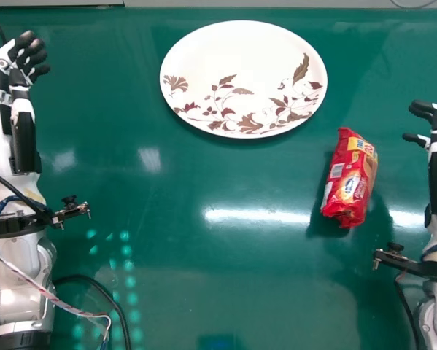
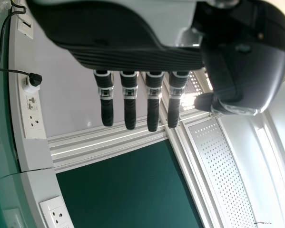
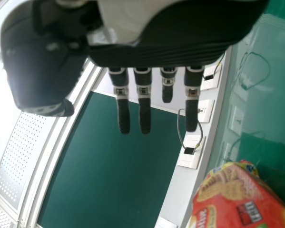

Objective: Pick up biscuit and place it in the plate

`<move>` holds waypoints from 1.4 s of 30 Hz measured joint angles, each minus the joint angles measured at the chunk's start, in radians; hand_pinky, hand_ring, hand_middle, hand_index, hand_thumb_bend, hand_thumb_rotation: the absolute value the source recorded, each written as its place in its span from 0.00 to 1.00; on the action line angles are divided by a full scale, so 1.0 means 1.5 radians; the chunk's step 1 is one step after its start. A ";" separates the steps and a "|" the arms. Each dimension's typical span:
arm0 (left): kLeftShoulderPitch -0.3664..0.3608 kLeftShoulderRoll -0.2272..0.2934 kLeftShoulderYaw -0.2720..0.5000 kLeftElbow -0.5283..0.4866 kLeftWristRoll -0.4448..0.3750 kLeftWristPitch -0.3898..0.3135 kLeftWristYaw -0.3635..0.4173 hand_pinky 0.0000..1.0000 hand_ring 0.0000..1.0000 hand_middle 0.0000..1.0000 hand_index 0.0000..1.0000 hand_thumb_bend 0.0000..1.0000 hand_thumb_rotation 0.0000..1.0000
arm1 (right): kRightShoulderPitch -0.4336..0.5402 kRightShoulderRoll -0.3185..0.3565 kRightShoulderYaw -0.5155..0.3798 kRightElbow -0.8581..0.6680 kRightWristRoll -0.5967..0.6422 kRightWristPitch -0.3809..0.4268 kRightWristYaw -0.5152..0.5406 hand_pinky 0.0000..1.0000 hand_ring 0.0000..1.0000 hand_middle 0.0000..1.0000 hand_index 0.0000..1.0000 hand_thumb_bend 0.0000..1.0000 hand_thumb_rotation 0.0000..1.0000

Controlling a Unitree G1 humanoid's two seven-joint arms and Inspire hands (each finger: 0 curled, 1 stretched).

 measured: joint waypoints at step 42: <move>-0.003 0.025 0.014 0.025 0.011 0.006 -0.009 0.76 0.83 0.83 0.84 0.09 0.19 | 0.004 -0.527 -0.175 -0.001 -0.347 -0.215 0.241 0.73 0.91 0.99 1.00 1.00 0.34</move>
